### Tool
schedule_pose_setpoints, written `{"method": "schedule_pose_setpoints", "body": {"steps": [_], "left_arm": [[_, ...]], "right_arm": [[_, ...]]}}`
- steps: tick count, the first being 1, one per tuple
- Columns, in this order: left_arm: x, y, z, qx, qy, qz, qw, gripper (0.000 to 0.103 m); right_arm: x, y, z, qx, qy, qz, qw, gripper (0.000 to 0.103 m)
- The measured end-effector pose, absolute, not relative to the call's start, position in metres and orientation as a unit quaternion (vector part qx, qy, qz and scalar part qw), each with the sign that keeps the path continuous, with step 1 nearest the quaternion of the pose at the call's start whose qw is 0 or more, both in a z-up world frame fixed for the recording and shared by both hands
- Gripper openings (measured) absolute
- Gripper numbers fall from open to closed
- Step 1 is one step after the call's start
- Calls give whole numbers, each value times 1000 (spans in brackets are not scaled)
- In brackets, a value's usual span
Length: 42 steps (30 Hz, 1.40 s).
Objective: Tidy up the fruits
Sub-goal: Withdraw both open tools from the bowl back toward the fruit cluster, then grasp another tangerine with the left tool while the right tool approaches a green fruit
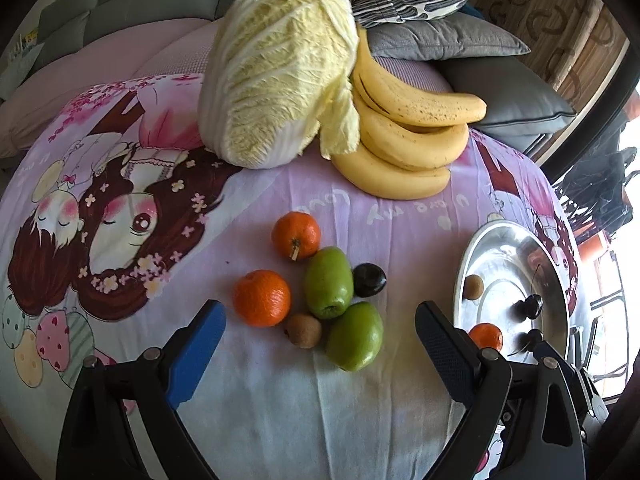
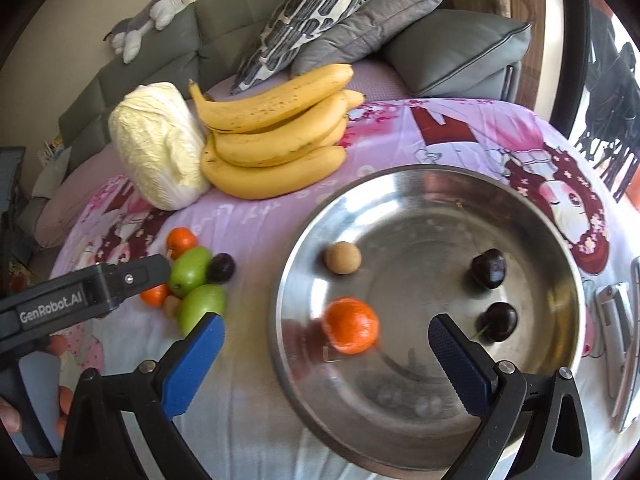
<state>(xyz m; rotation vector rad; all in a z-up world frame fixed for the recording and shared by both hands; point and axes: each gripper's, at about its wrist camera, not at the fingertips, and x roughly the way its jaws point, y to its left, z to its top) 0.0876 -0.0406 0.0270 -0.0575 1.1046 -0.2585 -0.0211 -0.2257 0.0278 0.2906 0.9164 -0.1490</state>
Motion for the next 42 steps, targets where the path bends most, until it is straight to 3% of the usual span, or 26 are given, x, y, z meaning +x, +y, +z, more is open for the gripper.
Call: {"method": "schedule_pose_setpoints", "body": {"steps": [22,29,32,42], "left_arm": [[123,17,5,-95,574,-89,809,96],[126,13,-4,-100,583,-99,800,94],[128,10,-11,-104,589,-103,795,85],[138,0,-34,-113,601,-93,785,78]], "right_arm": [[18,-151,21,103,453,0,886,101],[35,-137,8,93,471,-1,877,83],[41,-135,3,93,483,-1,871,74],[54,-132,-11,84,502,0,861,67]]}}
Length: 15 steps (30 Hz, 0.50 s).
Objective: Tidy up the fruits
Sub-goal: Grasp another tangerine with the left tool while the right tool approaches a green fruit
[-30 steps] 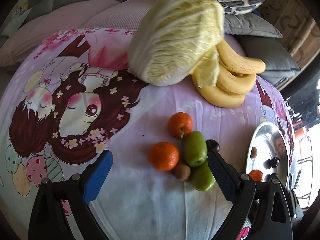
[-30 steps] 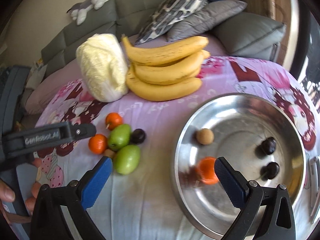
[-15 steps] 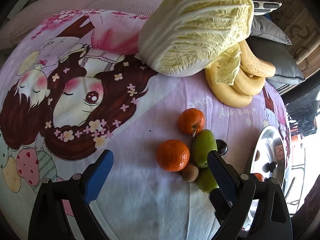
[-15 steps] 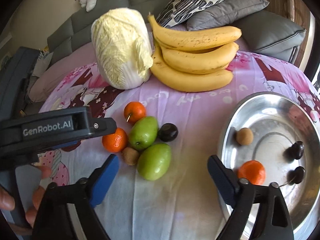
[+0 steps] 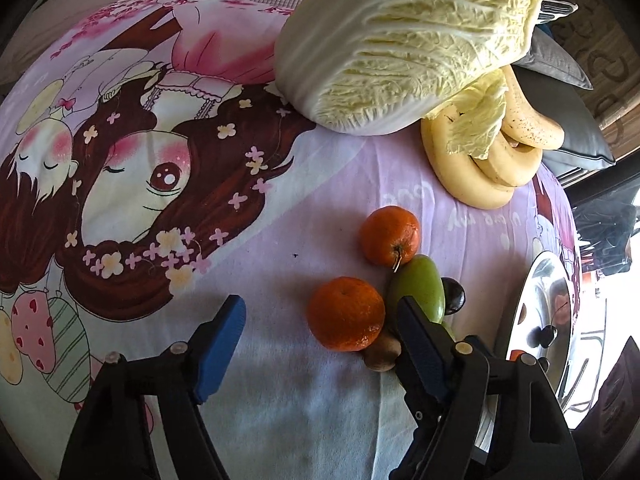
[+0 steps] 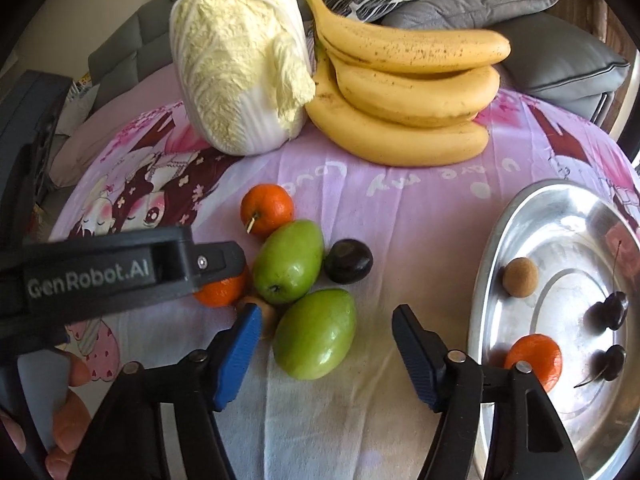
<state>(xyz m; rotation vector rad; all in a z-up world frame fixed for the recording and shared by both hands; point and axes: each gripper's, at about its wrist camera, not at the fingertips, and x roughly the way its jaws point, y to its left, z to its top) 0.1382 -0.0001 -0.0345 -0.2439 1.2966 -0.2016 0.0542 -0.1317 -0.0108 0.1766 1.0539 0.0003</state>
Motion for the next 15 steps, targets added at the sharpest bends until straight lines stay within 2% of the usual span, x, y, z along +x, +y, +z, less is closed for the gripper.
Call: {"method": "schedule_pose_setpoints", "body": {"steps": [10,12,15], "left_arm": [[143,-12,-50,-104,605,-89,785,77],[143,-14,-51,-102,605,-90,784,67],[145,-13,-54,-103,609,-92,781,64]], "right_arm": [[50,-138,-16,97,510,3,854,56],[50,-139,-17,98,510,4,854,54],[50,-139,-17,99,510,4,854,53]]}}
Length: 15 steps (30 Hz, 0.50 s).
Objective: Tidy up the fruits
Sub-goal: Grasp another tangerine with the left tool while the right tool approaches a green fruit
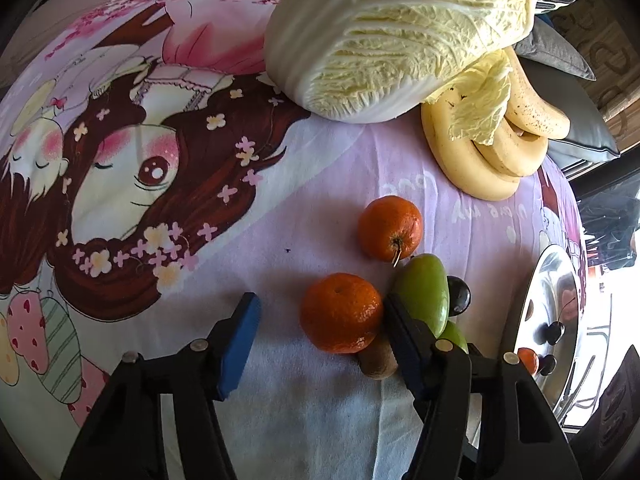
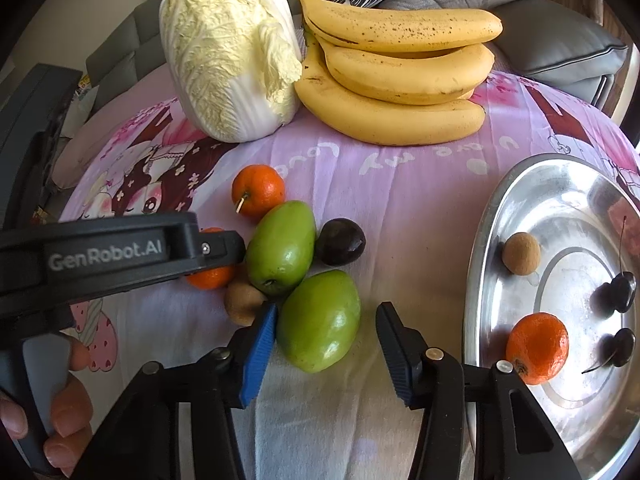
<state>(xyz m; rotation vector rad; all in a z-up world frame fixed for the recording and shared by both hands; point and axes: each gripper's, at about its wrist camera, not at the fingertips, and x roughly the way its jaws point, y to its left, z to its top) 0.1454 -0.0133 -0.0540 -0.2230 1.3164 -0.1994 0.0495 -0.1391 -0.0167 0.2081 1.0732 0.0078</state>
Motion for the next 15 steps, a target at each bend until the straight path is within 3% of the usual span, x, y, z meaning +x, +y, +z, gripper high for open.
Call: {"method": "schedule_pose_setpoints", "body": {"steps": [9,15], "left_arm": [[148,-22,-60,-90,609,-92,783,63],[147,-19,-58,-89,608,-99,782,49]], "right_arm": [[48,-138,-18,93,510,3,855,49],[47,-138,-18,94,508,5,856,45]]}}
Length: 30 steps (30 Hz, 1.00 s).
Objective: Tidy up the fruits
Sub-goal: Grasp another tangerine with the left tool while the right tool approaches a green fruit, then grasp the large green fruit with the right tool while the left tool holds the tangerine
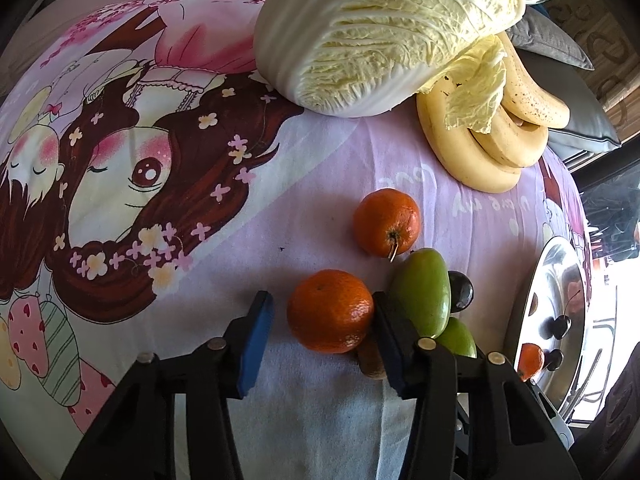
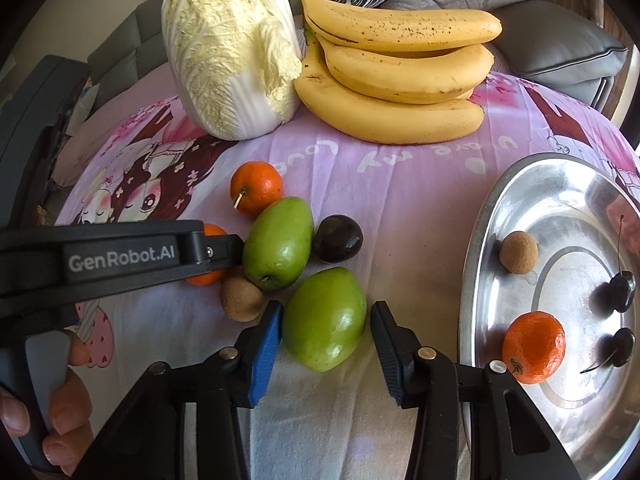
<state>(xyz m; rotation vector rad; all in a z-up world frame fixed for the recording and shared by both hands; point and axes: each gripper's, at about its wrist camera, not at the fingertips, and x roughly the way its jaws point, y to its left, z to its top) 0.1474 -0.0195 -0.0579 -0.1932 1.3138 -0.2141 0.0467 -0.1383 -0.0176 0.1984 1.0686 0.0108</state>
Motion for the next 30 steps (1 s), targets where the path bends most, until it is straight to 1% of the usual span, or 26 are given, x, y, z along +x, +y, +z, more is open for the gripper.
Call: {"method": "schedule_pose_setpoints", "body": {"steps": [1,2,30], "left_arm": [[147,-19,-58,-92,608,-103,782,47],[148,-19,-58,-94,608,-107,781,42],[139,-17,-46,-82,596,-100,792,42]], "right_arm": [[46,-138,-17,96,508,6,856,45],[46,-139,-17,97,507,6,856,45],[33,-156,2,134,483,8,865,44]]}}
